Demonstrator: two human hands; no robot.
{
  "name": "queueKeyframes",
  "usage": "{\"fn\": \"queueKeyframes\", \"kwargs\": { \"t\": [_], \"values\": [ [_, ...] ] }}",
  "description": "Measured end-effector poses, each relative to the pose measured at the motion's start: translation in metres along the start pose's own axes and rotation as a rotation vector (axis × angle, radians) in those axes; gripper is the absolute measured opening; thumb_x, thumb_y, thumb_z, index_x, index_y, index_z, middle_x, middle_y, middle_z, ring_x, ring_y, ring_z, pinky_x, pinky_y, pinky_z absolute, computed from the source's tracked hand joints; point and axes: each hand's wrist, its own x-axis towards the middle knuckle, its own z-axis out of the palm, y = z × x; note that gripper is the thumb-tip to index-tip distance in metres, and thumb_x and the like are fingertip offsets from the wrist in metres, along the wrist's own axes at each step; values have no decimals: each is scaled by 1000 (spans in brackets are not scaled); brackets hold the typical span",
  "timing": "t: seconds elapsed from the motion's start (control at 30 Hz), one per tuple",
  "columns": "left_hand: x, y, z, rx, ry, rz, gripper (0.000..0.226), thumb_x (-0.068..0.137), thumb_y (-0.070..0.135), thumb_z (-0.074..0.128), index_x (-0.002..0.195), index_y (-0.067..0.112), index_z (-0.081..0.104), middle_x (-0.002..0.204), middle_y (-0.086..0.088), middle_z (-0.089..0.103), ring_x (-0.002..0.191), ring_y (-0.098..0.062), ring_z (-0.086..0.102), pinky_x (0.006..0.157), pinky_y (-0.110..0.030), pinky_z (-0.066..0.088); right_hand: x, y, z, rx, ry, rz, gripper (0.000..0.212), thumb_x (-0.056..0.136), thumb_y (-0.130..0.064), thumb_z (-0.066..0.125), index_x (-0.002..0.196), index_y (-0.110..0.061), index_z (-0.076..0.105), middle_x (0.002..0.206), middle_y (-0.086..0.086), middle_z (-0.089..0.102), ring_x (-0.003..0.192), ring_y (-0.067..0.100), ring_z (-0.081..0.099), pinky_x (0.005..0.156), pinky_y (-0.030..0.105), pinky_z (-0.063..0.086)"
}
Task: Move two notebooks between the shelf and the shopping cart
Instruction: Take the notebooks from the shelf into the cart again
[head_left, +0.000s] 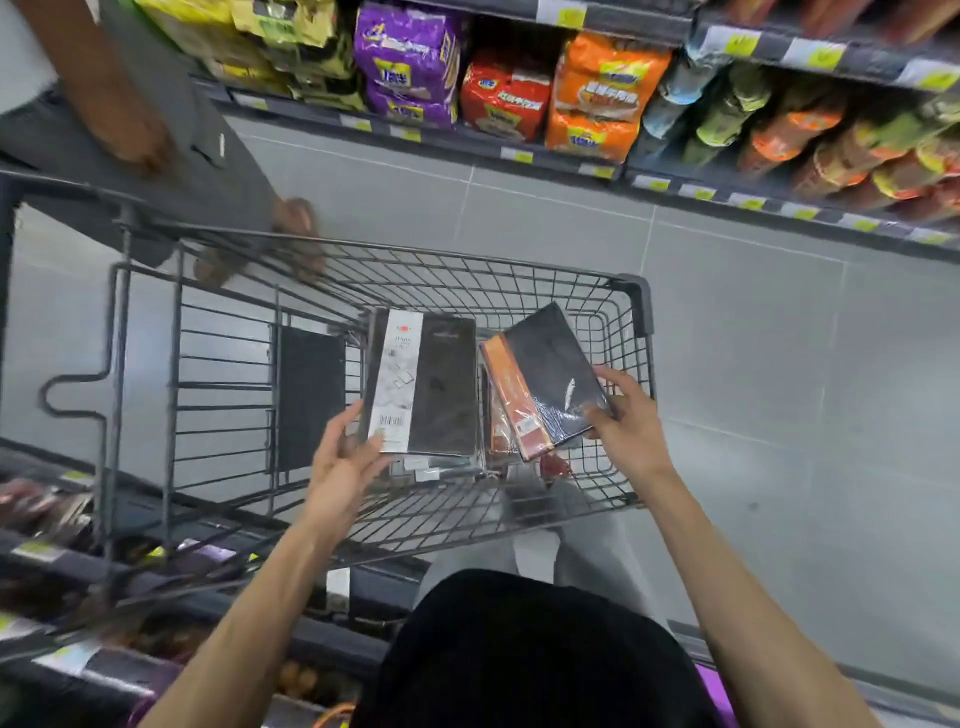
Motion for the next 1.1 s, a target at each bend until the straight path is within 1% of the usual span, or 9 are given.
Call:
{"fn": "queueKeyframes", "kwargs": {
  "t": [0.1,0.17,0.23,0.33,0.43,0.53,0.7,0.87,1.1],
  "values": [
    [-2,22,1,-29,-79,39,53,97,-7,51,141,23,49,117,-10,72,120,-29,64,106,-50,46,-14,-19,-4,23,52,-91,52,83,-7,62,131,-29,57,118,3,70,103,21,66,95,42,53],
    [-4,40,12,-80,-142,79,53,97,-9,49,143,17,45,118,-11,72,118,-28,65,102,-44,52,-23,-26,-12,72,112,-145,52,84,-6,61,130,-30,58,122,5,69,110,24,65,100,54,50],
    [-11,55,25,-130,-188,81,49,98,-8,48,140,17,47,118,-12,72,114,-27,67,96,-38,56,-40,-42,-25,121,172,-189,52,87,3,59,130,-24,58,120,10,69,105,27,66,98,57,51],
    [-25,71,39,-143,-232,106,48,97,-9,48,132,23,53,126,-17,68,115,-28,66,93,-35,57,-62,-56,-55,183,258,-244,47,91,6,60,128,-23,59,102,16,74,86,35,70,79,50,57],
    [-41,88,57,-69,-306,179,54,93,-7,51,131,31,58,135,-16,61,123,-31,61,96,-38,56,-84,-59,-89,264,332,-291,43,94,4,62,131,-18,58,95,16,74,73,21,66,67,41,56],
    [-62,104,86,-47,-418,220,61,94,-12,46,139,28,52,144,-12,55,128,-34,56,97,-41,55,-103,-52,-124,350,436,-314,41,94,4,62,129,-18,59,82,-5,75,66,7,62,62,25,56],
    [-101,125,169,-32,-548,296,63,93,-10,45,146,23,42,139,-13,57,101,-21,72,81,-33,61,-137,-33,-184,437,566,-342,45,94,5,61,128,-25,59,68,-20,67,62,1,58,65,21,56],
    [-134,113,269,-19,-663,345,66,87,-6,51,147,21,40,129,-8,67,114,-20,67,88,-31,57,-166,0,-258,537,707,-344,44,94,2,62,128,-25,60,82,-11,73,70,6,63,65,22,55],
    [-181,76,412,14,-762,426,59,95,-16,42,144,16,38,114,-1,74,110,-19,67,101,-39,52,-194,44,-364,682,863,-375,48,93,5,62,137,-13,56,90,8,71,76,14,63,68,26,55]
  ]
}}
